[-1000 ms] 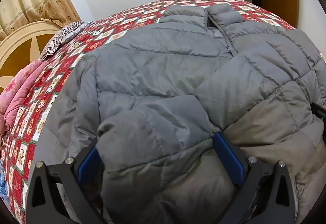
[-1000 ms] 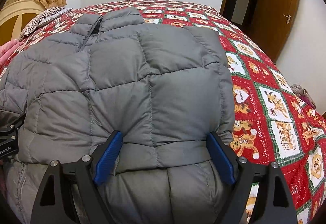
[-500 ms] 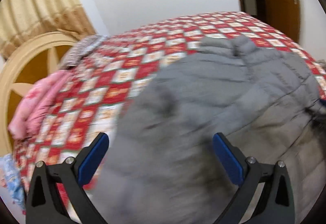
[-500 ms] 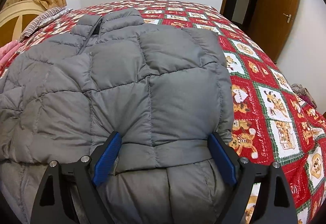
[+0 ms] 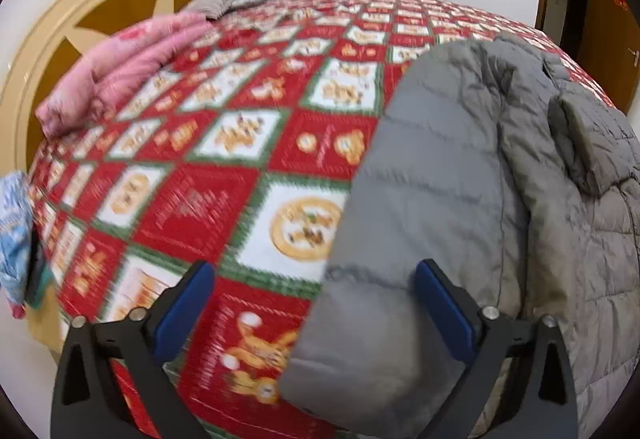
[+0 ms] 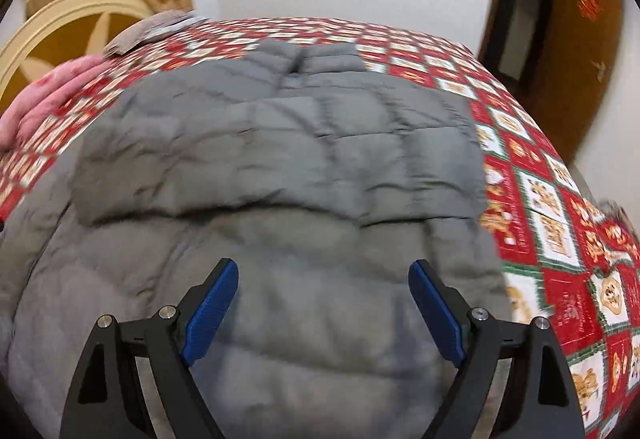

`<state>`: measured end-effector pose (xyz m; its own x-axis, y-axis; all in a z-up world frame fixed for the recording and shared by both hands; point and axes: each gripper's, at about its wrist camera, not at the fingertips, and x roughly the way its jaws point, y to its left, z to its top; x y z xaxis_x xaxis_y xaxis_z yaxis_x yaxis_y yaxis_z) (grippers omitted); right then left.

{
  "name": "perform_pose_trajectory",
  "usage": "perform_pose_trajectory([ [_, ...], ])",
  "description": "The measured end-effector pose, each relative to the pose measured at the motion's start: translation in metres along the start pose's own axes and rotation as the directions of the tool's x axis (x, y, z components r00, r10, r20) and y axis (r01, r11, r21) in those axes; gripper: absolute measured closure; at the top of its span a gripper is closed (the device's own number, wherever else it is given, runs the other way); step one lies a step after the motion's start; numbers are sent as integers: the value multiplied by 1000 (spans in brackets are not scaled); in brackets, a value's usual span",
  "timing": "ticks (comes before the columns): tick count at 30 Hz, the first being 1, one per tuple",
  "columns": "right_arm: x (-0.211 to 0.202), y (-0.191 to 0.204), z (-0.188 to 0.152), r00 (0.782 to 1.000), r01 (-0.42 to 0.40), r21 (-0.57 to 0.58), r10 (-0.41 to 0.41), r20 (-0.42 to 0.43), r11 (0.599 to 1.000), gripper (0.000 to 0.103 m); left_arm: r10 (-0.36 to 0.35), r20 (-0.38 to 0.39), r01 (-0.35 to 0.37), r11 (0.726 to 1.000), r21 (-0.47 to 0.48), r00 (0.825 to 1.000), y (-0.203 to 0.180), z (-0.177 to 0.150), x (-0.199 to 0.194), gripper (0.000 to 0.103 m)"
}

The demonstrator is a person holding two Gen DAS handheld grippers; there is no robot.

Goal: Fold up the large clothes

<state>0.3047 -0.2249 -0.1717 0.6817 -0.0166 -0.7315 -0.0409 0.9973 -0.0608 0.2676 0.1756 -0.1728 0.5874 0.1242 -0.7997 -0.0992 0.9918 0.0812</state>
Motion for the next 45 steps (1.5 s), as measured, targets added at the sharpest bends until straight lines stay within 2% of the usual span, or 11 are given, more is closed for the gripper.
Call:
perform_pose_trajectory([
  [3,1,21,-8,1000,-6,-43,6,10,999,16,-94,-47,93,995,-25,994,-13,-1,10,30],
  [5,3,28,-13,1000,-14,-49,14,3,999,16,-123,-52,123,992,-13,991,-20,-2,11,68],
  [7,5,29,-17,1000,-15,-47,15,-2,999,16,-81,-26,82,996,21,996,-24,1,6,87],
  [14,5,13,-28,1000,-24,24,24,1,999,16,194,95,-198,980,32,976,25,46,-9,90],
  [20,3,9,-28,1000,-7,22,7,9,1000,16,253,222,-263,965,15,942,39,110,-51,92],
  [27,-1,-12,-22,997,79,20,-79,20,997,16,144,325,-191,974,120,935,-31,150,-89,93],
  [31,-1,-29,-21,995,103,64,-103,9,993,16,-15,297,-35,986,161,955,-84,159,-92,96],
  [37,-6,-45,-24,991,134,83,-135,9,988,16,-153,323,66,962,265,934,-168,163,-107,96],
  [40,-4,-53,-32,992,127,106,-128,-2,986,16,-157,307,70,959,275,939,-182,161,-104,74],
  [42,-2,-58,-36,994,106,131,-106,-2,986,16,-131,298,57,968,245,946,-172,159,-98,13],
  [45,2,-60,-39,996,87,147,-88,-4,985,16,-74,318,17,984,177,945,-145,149,-94,0],
])
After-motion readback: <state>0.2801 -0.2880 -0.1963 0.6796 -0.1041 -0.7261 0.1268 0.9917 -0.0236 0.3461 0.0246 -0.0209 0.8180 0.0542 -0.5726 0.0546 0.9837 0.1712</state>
